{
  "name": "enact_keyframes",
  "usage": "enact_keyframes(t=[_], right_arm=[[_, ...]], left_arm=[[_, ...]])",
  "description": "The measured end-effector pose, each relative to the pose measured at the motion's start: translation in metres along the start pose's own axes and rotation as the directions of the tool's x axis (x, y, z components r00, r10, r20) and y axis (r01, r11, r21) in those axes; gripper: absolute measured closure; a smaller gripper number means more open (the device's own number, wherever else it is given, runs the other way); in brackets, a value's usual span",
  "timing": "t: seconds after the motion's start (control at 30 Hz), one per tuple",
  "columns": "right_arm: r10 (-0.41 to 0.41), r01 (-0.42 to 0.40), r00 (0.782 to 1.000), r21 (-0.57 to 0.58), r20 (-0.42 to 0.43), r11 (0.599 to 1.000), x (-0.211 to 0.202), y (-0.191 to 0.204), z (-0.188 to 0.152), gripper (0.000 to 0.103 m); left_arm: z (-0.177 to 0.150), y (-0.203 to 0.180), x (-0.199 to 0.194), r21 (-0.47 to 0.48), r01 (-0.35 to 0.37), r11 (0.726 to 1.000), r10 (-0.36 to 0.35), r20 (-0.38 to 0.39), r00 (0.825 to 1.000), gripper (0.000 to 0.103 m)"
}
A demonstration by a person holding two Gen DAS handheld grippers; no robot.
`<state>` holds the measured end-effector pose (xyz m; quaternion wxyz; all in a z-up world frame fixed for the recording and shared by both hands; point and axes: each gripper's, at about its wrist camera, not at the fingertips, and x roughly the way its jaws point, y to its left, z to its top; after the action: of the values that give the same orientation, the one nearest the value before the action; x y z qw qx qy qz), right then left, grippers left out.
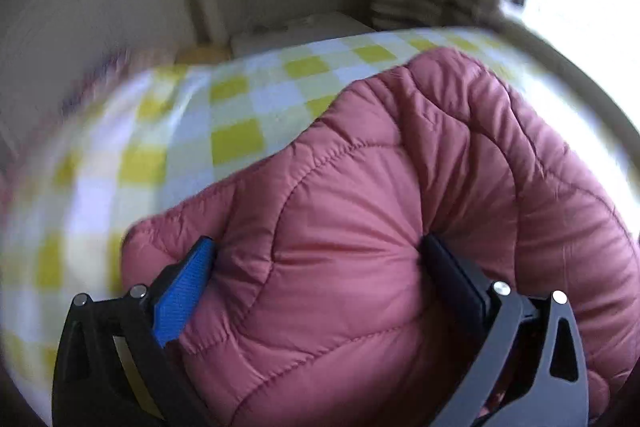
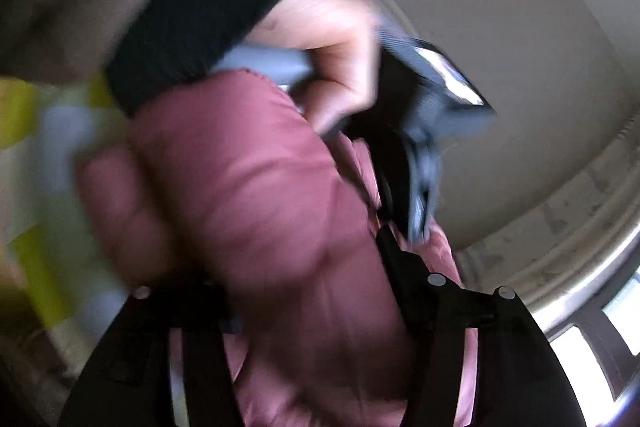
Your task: Fold large clothes
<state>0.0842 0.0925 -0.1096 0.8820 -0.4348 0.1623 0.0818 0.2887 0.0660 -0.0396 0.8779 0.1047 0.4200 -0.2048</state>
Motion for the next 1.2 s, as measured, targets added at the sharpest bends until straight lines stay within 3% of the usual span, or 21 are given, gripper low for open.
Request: enact_keyframes(t=[0.03, 0.1, 0.17, 0.23, 0.33, 0.43, 0.5, 0.57, 0.67, 0.7, 0.77, 0.8, 0.83, 0.87, 0.93, 1.0, 1.07, 1.1, 1.13, 1.17, 1.2], right_arm=[[0.070, -0.071, 0.997, 0.030, 0.016, 0.997, -0.010, -0.010, -0.004, 0.047], [0.250, -0.263, 0.963, 0.152, 0.097, 0.953, -0.036, -0.047, -0.014, 0.047], [0.315, -0.364, 0.927, 0.280, 0.206, 0.889, -0.053, -0.100, -0.023, 0.047], [0.256, -0.343, 0.930, 0.372, 0.266, 0.862, -0.063, -0.141, -0.028, 0.042], [0.134, -0.266, 0.951, 0.520, 0.278, 0.812, -0.048, -0.205, -0.041, 0.039], [0.128, -0.241, 0.968, 0.659, 0.216, 0.712, 0.019, -0.275, -0.050, 0.040], [0.158, -0.240, 0.971, 0.719, 0.180, 0.652, 0.060, -0.293, -0.055, 0.049], [0.203, -0.225, 0.971, 0.762, 0.126, 0.607, 0.114, -0.290, -0.046, 0.050], [0.272, -0.223, 0.960, 0.750, 0.060, 0.623, 0.169, -0.265, -0.039, 0.049], [0.334, -0.229, 0.943, 0.721, -0.003, 0.654, 0.190, -0.239, -0.035, 0.049], [0.457, -0.222, 0.848, 0.603, -0.268, 0.766, 0.250, -0.175, -0.045, 0.049], [0.444, -0.224, 0.868, 0.620, -0.224, 0.752, 0.252, -0.170, -0.051, 0.049], [0.471, -0.224, 0.857, 0.673, -0.208, 0.705, 0.258, -0.177, -0.058, 0.048], [0.483, -0.217, 0.849, 0.693, -0.214, 0.688, 0.262, -0.181, -0.063, 0.047], [0.477, -0.219, 0.849, 0.672, -0.226, 0.708, 0.262, -0.182, -0.062, 0.046], [0.458, -0.209, 0.856, 0.651, -0.240, 0.730, 0.255, -0.177, -0.057, 0.046], [0.454, -0.205, 0.859, 0.652, -0.238, 0.730, 0.258, -0.176, -0.061, 0.046], [0.459, -0.208, 0.859, 0.663, -0.228, 0.719, 0.256, -0.177, -0.062, 0.046], [0.460, -0.209, 0.860, 0.670, -0.221, 0.712, 0.241, -0.173, -0.057, 0.046], [0.465, -0.212, 0.860, 0.680, -0.212, 0.702, 0.241, -0.173, -0.056, 0.045], [0.466, -0.212, 0.860, 0.685, -0.208, 0.697, 0.238, -0.174, -0.057, 0.045]], left_arm=[[-0.004, 0.008, -0.001, -0.023, 0.006, 1.000, -0.006, 0.019, 1.000, 0.002], [-0.010, 0.007, -0.004, -0.004, -0.014, 1.000, 0.014, 0.052, 0.999, 0.002], [-0.016, -0.002, -0.014, 0.003, -0.031, 1.000, 0.031, 0.084, 0.996, 0.002], [-0.015, -0.008, -0.015, 0.008, -0.039, 0.999, 0.038, 0.095, 0.995, 0.002], [-0.016, -0.008, -0.019, 0.006, -0.035, 0.999, 0.034, 0.101, 0.994, 0.002], [-0.017, -0.007, -0.028, 0.001, -0.028, 1.000, 0.027, 0.107, 0.994, 0.002], [-0.018, -0.006, -0.029, -0.002, -0.026, 1.000, 0.026, 0.115, 0.993, 0.002], [-0.019, -0.006, -0.029, -0.003, -0.027, 1.000, 0.028, 0.125, 0.992, 0.002], [-0.021, -0.005, -0.029, -0.005, -0.027, 1.000, 0.028, 0.138, 0.990, 0.002], [-0.022, -0.004, -0.029, -0.005, -0.027, 1.000, 0.028, 0.141, 0.990, 0.002], [-0.023, -0.004, -0.031, -0.003, -0.031, 0.999, 0.032, 0.150, 0.988, 0.002], [-0.023, -0.004, -0.033, -0.003, -0.037, 0.999, 0.037, 0.159, 0.987, 0.002], [-0.025, -0.005, -0.032, 0.002, -0.054, 0.999, 0.053, 0.152, 0.987, 0.002], [-0.026, -0.005, -0.034, 0.006, -0.062, 0.998, 0.061, 0.157, 0.986, 0.002], [-0.026, -0.010, -0.037, 0.024, -0.095, 0.995, 0.090, 0.161, 0.983, 0.002], [-0.020, -0.027, -0.046, 0.098, -0.216, 0.971, 0.202, 0.143, 0.969, 0.002], [-0.016, -0.049, -0.065, 0.158, -0.414, 0.896, 0.387, 0.176, 0.905, 0.002], [-0.016, -0.058, -0.078, 0.164, -0.488, 0.857, 0.454, 0.207, 0.867, 0.002], [-0.018, -0.068, -0.101, 0.146, -0.516, 0.844, 0.470, 0.260, 0.843, 0.002], [-0.020, -0.072, -0.117, 0.125, -0.484, 0.866, 0.435, 0.288, 0.853, 0.002], [-0.025, -0.074, -0.134, 0.104, -0.413, 0.905, 0.365, 0.310, 0.878, 0.002]])
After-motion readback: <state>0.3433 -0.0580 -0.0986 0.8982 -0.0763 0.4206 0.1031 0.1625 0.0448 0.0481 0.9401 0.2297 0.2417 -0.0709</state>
